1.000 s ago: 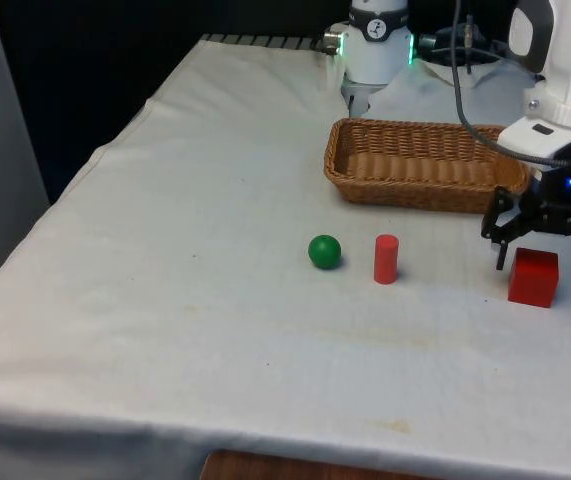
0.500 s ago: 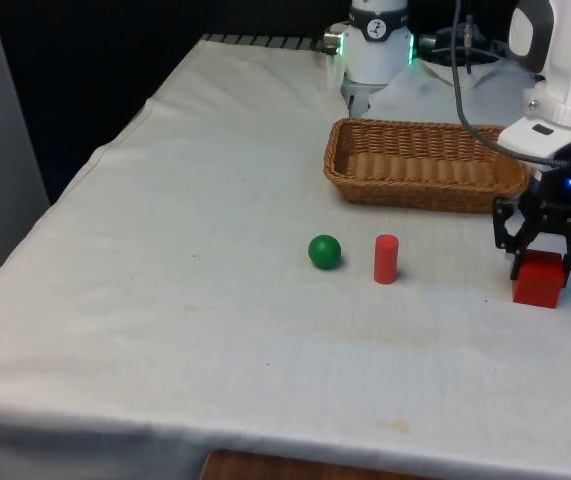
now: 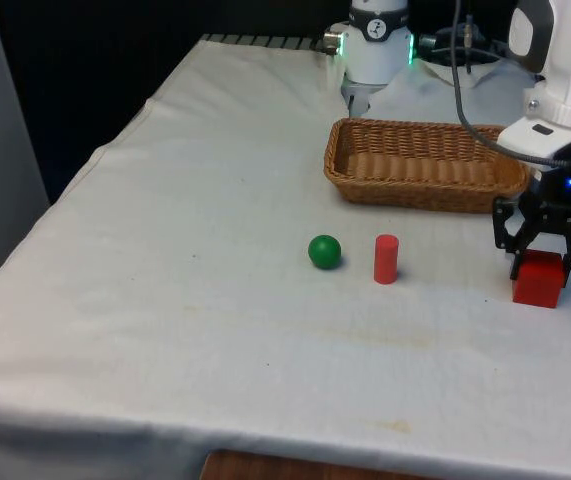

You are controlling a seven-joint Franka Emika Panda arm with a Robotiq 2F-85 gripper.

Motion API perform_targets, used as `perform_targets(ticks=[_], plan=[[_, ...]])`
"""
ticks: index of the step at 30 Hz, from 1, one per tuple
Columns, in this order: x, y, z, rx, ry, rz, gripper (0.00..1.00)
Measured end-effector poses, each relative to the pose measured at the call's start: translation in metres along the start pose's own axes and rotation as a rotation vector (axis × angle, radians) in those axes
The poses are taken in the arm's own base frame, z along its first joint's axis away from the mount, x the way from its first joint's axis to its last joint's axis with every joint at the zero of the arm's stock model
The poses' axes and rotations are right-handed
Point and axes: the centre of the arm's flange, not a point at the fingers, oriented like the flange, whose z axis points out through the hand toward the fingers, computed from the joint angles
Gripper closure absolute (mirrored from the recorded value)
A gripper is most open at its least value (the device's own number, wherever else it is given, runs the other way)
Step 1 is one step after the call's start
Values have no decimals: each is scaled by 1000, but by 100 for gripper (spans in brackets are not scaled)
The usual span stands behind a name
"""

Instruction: Pick up the object to the left of the cylinder and place it into the basket.

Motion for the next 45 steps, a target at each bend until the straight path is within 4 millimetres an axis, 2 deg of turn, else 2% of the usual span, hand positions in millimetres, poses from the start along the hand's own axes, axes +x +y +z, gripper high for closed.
perform_targets(ticks=[6,15,21,24,45], plan=[[1,-1,-2,1,4,-1,99],[2,-2,-32,3,13,-7,99],[0,-1,-60,3,17,-13,99],[-1,0,-65,2,18,-14,99],[-32,15,-102,11,12,-20,99]])
